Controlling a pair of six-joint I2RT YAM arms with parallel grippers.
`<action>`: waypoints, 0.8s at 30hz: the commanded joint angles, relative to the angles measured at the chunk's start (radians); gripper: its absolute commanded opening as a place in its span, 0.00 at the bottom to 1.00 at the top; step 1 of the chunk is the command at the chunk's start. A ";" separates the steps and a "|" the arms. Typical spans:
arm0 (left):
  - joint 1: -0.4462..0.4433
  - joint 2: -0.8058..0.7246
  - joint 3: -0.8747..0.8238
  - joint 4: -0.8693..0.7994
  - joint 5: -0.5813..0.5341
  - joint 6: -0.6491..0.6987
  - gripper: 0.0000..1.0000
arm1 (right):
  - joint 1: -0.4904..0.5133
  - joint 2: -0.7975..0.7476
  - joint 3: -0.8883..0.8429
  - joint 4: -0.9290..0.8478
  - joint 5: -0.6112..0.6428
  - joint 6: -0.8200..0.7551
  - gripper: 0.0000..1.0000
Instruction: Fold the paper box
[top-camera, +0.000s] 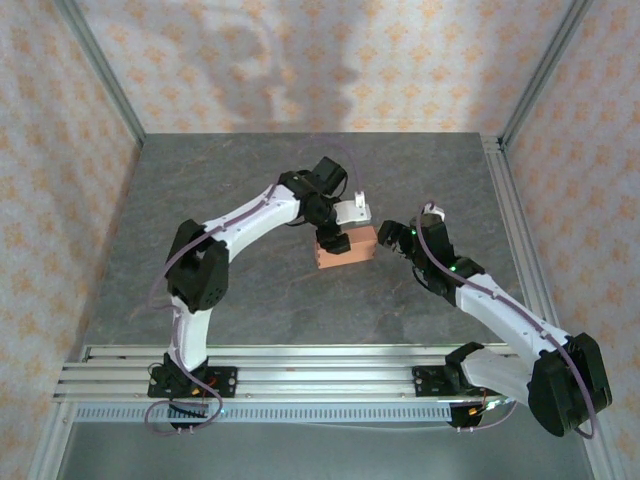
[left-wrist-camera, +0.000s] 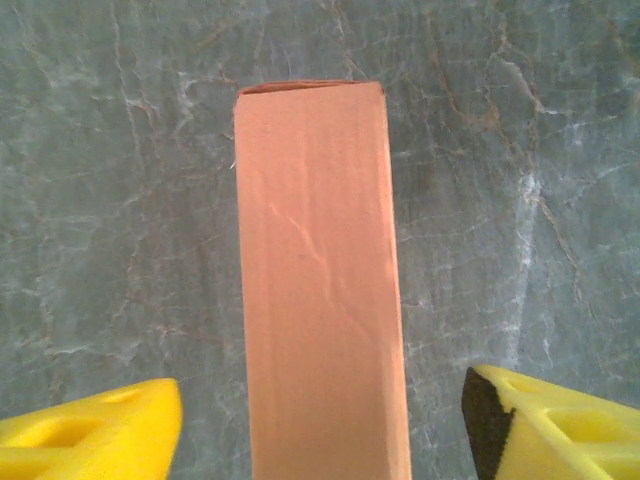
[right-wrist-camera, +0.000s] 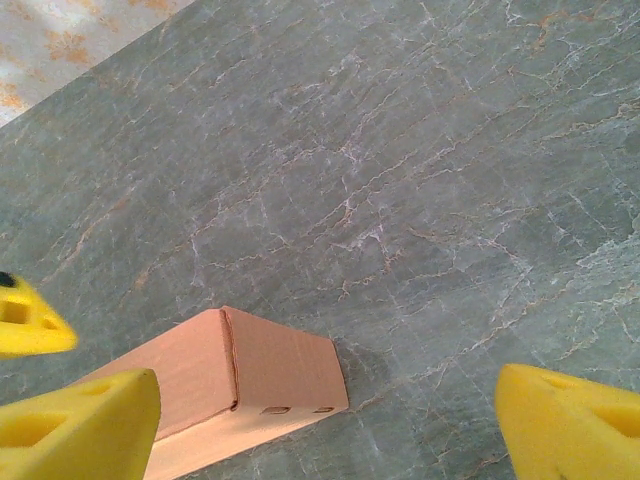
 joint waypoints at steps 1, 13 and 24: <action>-0.014 0.015 0.050 -0.108 -0.024 0.031 0.66 | -0.004 -0.007 -0.005 -0.008 -0.004 -0.019 0.87; -0.057 -0.055 -0.065 0.019 -0.253 0.071 0.35 | -0.005 0.000 -0.008 0.000 0.002 -0.024 0.86; -0.078 -0.169 -0.379 0.497 -0.601 0.245 0.35 | -0.004 0.030 -0.016 0.026 -0.005 -0.014 0.86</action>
